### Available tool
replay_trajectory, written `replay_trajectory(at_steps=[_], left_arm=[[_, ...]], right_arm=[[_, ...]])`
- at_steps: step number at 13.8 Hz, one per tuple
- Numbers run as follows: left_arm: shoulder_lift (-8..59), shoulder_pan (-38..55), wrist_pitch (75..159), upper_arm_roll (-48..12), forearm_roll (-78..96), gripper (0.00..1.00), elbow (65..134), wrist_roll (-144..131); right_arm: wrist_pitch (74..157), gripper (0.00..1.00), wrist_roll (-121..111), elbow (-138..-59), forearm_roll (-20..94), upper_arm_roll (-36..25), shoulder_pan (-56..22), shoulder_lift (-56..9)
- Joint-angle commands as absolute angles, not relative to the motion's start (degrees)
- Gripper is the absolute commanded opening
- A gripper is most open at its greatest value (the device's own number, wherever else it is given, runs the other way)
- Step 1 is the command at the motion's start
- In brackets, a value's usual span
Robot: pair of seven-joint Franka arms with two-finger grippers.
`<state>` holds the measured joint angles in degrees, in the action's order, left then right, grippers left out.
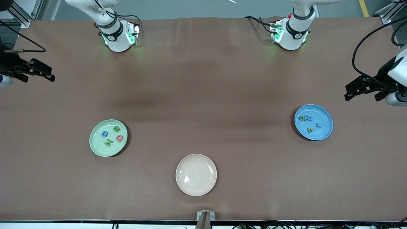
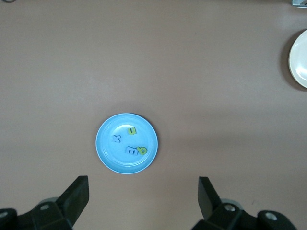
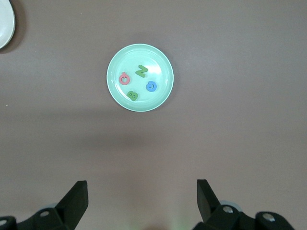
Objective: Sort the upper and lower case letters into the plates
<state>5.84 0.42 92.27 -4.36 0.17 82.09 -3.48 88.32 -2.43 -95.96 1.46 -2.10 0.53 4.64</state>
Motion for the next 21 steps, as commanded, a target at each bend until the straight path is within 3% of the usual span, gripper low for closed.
replay_trajectory(at_steps=[1, 6, 21], left_arm=[[2.12, 0.79, 93.16, -3.51, 1.32, 1.00, 86.11, -2.55], [-1.84, 0.79, 94.31, -3.43, 1.32, 1.00, 90.00, -2.46], [-1.32, 0.18, 94.04, -3.52, 1.41, 1.00, 88.59, -2.72]], right_arm=[[88.59, 1.00, -3.25, -97.47, 2.20, -1.76, 1.41, 6.06], [88.59, 1.00, -3.16, -97.47, 2.20, -1.76, 1.41, 6.06], [88.42, 1.00, -3.16, -97.47, 2.20, -1.76, 1.41, 6.06]])
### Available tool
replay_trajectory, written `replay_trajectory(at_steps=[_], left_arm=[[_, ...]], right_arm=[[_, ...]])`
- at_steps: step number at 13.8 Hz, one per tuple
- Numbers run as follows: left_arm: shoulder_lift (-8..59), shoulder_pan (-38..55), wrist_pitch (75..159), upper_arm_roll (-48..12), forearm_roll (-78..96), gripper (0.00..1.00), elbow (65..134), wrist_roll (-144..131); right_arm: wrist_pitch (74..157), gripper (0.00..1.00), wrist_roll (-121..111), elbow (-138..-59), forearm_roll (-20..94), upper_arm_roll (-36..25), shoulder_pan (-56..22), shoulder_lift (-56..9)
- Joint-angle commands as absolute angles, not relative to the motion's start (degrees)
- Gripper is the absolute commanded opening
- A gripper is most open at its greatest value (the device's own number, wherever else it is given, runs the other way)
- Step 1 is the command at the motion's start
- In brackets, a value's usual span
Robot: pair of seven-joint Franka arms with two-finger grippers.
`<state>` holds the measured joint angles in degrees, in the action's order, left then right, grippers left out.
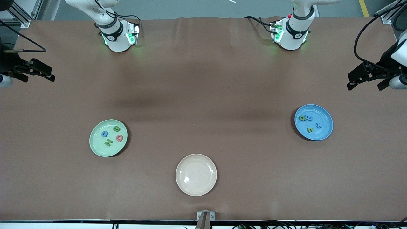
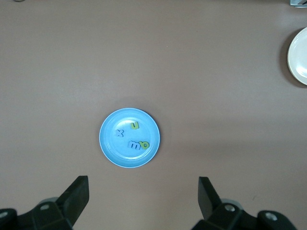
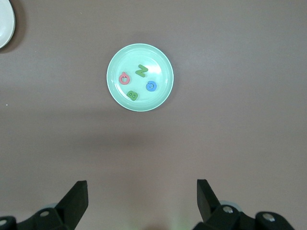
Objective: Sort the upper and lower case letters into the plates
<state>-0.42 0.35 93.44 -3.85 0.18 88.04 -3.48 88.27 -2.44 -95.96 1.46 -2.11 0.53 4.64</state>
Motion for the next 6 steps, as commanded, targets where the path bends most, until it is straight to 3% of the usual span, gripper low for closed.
replay_trajectory(at_steps=[1, 6], left_arm=[[-1.32, 0.18, 93.96, -3.52, 1.32, 1.00, 88.59, -2.72], [-1.32, -0.70, 93.87, -3.52, 1.14, 1.00, 88.51, -2.73]], right_arm=[[88.42, 1.00, -3.16, -97.47, 2.20, -1.76, 1.41, 6.06], [88.33, 1.00, -3.16, -97.47, 2.20, -1.76, 1.41, 6.06]])
